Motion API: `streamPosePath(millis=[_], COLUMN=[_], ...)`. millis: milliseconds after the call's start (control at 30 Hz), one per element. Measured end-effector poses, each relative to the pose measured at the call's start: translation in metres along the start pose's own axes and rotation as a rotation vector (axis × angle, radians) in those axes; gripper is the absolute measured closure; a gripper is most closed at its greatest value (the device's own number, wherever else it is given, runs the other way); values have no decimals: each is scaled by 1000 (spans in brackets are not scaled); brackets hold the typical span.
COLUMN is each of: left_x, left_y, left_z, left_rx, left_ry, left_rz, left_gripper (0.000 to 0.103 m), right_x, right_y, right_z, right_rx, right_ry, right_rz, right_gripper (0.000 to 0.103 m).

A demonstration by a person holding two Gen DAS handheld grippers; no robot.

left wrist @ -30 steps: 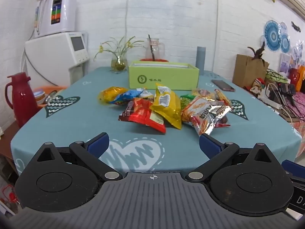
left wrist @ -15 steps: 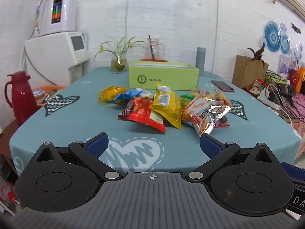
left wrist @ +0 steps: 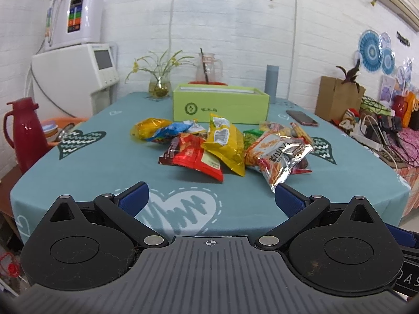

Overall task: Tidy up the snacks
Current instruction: 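Move the left gripper toward the snack pile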

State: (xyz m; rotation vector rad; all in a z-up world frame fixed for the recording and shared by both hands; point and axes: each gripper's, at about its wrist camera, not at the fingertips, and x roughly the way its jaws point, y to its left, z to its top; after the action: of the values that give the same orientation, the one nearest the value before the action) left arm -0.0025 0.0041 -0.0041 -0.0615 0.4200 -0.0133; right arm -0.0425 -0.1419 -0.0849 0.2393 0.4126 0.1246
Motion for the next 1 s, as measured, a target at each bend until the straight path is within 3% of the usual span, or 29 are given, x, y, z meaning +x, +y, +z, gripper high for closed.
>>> streamPosePath(millis=[733, 900, 1000], left_x=[16, 40, 65], left_y=[-19, -21, -18], left_z=[7, 19, 22], left_rx=[40, 38, 35], left_ry=[35, 75, 125], left_rz=[6, 0, -12], left_gripper=[11, 11, 11], right_x=[-3, -8, 6], right_y=[-19, -20, -26], right_z=[6, 11, 14], right_rx=[51, 1, -2], right_ry=[-8, -52, -21], right_rz=[-30, -50, -63], right_gripper=[22, 22, 22])
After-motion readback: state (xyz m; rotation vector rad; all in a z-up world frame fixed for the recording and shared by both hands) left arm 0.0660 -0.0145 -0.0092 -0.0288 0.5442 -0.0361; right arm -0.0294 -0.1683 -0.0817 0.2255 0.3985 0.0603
